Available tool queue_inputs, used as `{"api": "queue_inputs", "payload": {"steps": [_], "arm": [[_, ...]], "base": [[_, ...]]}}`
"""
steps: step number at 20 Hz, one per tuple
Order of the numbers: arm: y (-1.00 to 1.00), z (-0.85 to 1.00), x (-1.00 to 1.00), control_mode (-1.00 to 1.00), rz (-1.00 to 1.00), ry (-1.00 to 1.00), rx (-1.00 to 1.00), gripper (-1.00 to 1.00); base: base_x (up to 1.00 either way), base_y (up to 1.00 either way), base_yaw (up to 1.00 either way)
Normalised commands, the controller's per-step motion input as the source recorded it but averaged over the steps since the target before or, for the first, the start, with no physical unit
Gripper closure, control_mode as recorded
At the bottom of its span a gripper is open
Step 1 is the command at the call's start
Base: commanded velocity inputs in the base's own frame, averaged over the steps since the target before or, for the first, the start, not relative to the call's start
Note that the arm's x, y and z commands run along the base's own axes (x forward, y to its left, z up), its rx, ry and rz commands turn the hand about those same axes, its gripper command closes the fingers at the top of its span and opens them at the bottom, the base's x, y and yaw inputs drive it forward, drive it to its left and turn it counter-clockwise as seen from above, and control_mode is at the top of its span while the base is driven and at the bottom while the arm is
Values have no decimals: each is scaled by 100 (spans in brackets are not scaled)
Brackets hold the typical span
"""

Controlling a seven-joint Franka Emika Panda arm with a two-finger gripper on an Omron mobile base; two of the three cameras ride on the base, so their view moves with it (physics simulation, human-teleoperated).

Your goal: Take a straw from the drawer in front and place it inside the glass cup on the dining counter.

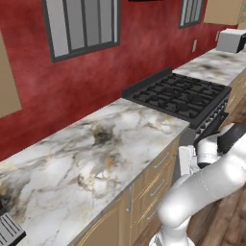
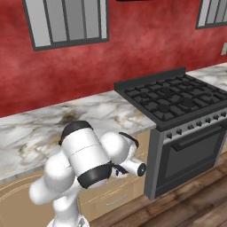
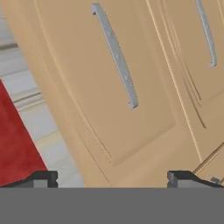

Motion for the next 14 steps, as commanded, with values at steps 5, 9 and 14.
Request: {"api": "queue_inputs", "payload": {"steps": [5, 9, 14], "arm": [[-3, -6, 1, -100, 0, 5, 1, -100], [-9, -24, 13, -100, 0, 0, 0, -100], [0, -28, 40, -100, 0, 0, 0, -100]], "base": [[0, 0, 0], [0, 0, 0], [0, 0, 0]]}}
